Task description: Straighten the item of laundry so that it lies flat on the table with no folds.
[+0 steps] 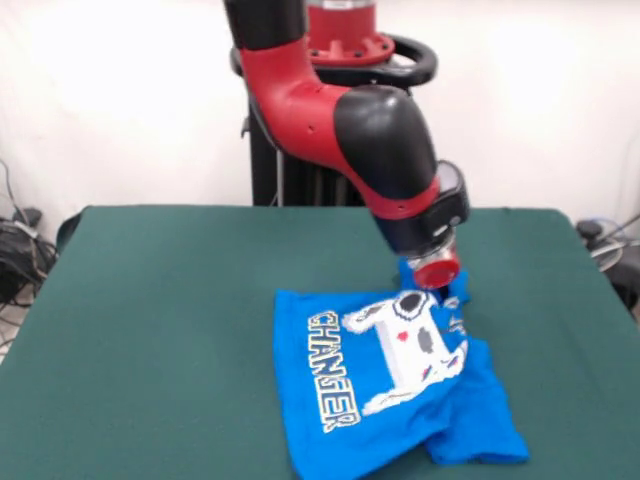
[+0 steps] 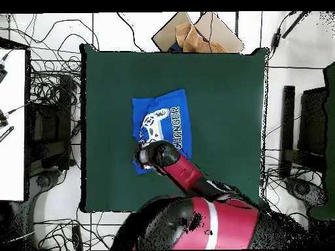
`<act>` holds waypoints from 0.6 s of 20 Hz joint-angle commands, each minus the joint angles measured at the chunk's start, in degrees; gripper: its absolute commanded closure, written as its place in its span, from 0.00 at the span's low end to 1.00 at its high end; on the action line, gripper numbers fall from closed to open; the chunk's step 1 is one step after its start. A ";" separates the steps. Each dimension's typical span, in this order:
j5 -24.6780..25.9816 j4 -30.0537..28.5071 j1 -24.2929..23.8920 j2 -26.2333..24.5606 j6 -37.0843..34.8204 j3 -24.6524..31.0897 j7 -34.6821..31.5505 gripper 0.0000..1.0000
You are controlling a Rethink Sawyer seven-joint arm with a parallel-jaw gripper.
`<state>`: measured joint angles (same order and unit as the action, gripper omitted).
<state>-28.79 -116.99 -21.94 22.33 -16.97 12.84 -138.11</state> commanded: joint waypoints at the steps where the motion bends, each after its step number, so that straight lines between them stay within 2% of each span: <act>1: -4.22 -11.72 -3.32 -4.87 5.98 13.87 -12.20 1.00; 5: -3.58 -11.66 -3.32 -5.04 5.99 13.74 -12.42 1.00; 7: -3.47 -10.54 -2.36 -4.68 4.87 12.25 -11.95 1.00; 9: -3.85 -8.34 0.63 -3.53 2.63 8.73 -11.93 1.00; 12: -2.91 -7.12 -0.74 -3.95 1.09 8.68 -9.29 1.00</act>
<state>-28.92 -126.32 -23.68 19.17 -12.53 18.83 -138.11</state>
